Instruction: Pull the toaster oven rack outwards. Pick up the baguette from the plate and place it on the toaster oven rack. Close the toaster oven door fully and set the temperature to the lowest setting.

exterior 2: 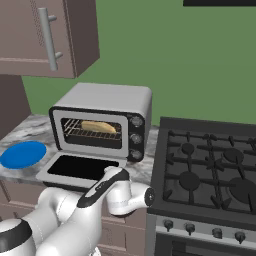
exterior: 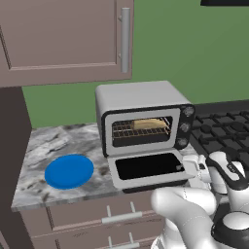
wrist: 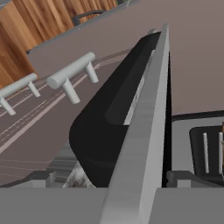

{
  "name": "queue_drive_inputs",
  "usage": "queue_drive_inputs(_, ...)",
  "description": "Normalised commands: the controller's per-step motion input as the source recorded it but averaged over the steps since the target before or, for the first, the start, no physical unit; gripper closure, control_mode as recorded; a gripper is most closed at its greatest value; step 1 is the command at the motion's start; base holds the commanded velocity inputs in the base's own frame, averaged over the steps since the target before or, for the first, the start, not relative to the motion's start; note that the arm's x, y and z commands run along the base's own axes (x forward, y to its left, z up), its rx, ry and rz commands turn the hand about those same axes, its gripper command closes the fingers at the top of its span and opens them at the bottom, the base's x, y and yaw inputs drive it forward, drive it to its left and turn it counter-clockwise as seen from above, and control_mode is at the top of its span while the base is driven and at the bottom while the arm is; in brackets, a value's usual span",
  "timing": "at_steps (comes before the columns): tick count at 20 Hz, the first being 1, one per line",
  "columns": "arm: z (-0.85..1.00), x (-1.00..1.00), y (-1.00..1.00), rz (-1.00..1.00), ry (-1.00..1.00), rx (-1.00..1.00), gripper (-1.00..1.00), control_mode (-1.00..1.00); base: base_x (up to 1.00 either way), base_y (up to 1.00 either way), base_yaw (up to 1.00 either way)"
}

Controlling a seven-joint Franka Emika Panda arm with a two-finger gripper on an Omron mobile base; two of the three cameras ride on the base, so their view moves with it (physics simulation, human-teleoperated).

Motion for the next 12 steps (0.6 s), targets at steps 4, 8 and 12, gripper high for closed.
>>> queue_drive_inputs(4, 0.0, 0.0, 0.58, 0.0, -0.01, 0.0, -1.0, -1.0, 0.0, 0.0, 0.0)
queue_drive_inputs(8, 0.31, 0.04, 0.69, -0.01, -0.09, -0.05, -1.0, -1.0, 0.0, 0.0, 0.0)
queue_drive_inputs(12, 0.84, 0.31, 0.7, -0.07, -0.11, -0.09, -1.0, -1.0, 0.0, 0.0, 0.0)
